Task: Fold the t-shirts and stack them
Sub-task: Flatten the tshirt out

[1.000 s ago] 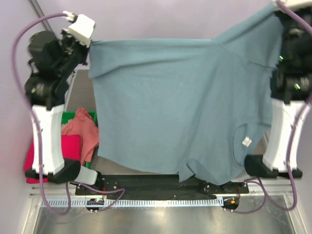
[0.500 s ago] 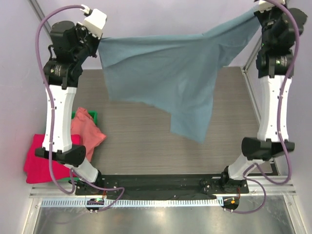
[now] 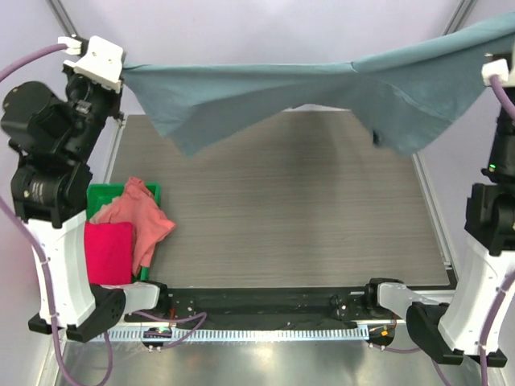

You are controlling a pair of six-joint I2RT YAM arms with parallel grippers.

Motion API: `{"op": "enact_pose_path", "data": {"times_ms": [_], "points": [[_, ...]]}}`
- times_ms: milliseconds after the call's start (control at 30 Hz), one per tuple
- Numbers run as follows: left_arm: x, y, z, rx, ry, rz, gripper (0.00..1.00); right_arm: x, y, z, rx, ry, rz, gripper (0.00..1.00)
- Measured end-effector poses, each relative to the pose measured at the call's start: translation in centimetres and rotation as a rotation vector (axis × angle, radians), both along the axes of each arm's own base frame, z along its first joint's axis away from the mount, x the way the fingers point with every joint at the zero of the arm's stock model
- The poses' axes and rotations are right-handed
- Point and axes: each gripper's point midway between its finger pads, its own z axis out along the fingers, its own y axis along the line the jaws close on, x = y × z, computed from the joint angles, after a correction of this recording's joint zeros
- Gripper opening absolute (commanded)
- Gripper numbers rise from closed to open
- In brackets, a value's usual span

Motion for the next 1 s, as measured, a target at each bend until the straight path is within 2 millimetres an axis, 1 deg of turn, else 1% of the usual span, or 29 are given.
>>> {"op": "enact_pose_path", "data": {"times_ms": [33, 100, 200, 267, 300, 367, 433, 467, 500, 567, 600, 633, 667, 700, 733, 767, 800, 833, 867, 900, 933, 967, 1000], "points": [[-0.8, 0.2, 0.7, -0.004, -0.021, 0.003, 0.0, -1.0, 0.1, 0.7, -0.007, -0.016, -0.001, 0.01], [-1.9, 0.5, 2.2, -0.013, -0.067, 0.005, 0.0, -3.3, 0.4, 2.8, -0.029, -0.072, -0.005, 0.01], [-3.3, 0.7, 4.6, -0.026, -0.139, 0.006, 0.0, -5.9, 0.6, 5.7, -0.056, -0.156, -0.013, 0.01], [-4.3, 0.9, 6.7, -0.038, -0.205, 0.005, 0.0, -7.2, 0.7, 7.5, -0.072, -0.215, -0.023, 0.01], [-4.7, 1.0, 7.7, -0.042, -0.237, 0.006, 0.0, -7.6, 0.7, 8.1, -0.078, -0.236, -0.028, 0.01], [-5.1, 1.2, 9.3, -0.045, -0.292, 0.01, 0.0, -7.5, 0.7, 8.9, -0.089, -0.262, -0.038, 0.01], [-5.0, 1.3, 10.0, -0.034, -0.323, 0.023, 0.0, -6.4, 0.6, 9.1, -0.096, -0.268, -0.043, 0.01], [-5.0, 1.4, 10.2, -0.029, -0.333, 0.03, 0.0, -5.6, 0.6, 9.1, -0.098, -0.265, -0.045, 0.01], [-4.8, 1.5, 10.4, -0.022, -0.339, 0.038, 0.0, -4.3, 0.5, 8.9, -0.099, -0.254, -0.045, 0.01], [-3.8, 1.5, 9.9, -0.005, -0.333, 0.05, 0.0, -1.1, 0.3, 7.9, -0.101, -0.206, -0.042, 0.01], [-2.8, 1.4, 9.1, 0.005, -0.309, 0.052, 0.0, 1.2, 0.2, 6.7, -0.101, -0.162, -0.038, 0.01], [-1.4, 1.1, 7.6, 0.017, -0.27, 0.051, 0.0, 3.2, 0.1, 5.4, -0.102, -0.119, -0.034, 0.01], [-0.2, 0.9, 6.1, 0.027, -0.227, 0.048, 0.0, 5.4, 0.1, 3.6, -0.103, -0.062, -0.03, 0.01], [1.6, 0.5, 3.7, 0.038, -0.164, 0.042, 0.0, 7.2, 0.0, 1.6, -0.104, -0.009, -0.024, 0.01], [3.1, -0.1, 1.0, 0.049, -0.093, 0.026, 0.0, 9.7, 0.0, -1.3, -0.108, 0.061, -0.016, 0.01], [4.2, -0.5, -1.4, 0.054, -0.03, 0.011, 0.0, 13.5, -0.1, -6.5, -0.112, 0.195, -0.001, 0.01], [5.6, -1.1, -4.7, 0.062, 0.056, -0.005, 0.0, 14.6, -0.1, -8.5, -0.113, 0.245, 0.005, 0.01], [6.9, -1.8, -7.8, 0.065, 0.127, -0.027, 0.0, 16.5, 0.0, -11.8, -0.117, 0.314, 0.02, 0.01], [8.0, -2.6, -12.1, 0.075, 0.235, -0.047, 0.0, 18.1, 0.0, -16.0, -0.117, 0.409, 0.034, 0.01], [8.7, -3.1, -15.5, 0.083, 0.316, -0.061, 0.0, 19.5, 0.1, -20.4, -0.116, 0.507, 0.048, 0.01], [9.3, -3.7, -19.8, 0.091, 0.424, -0.077, 0.0, 20.5, 0.1, -24.3, -0.112, 0.588, 0.061, 0.01], [9.6, -4.1, -22.9, 0.099, 0.501, -0.088, 0.0, 21.2, 0.1, -28.5, -0.105, 0.681, 0.071, 0.01], [10.0, -4.6, -26.2, 0.109, 0.587, -0.1, 0.0, 21.5, 0.1, -31.5, -0.098, 0.748, 0.078, 0.01]]}}
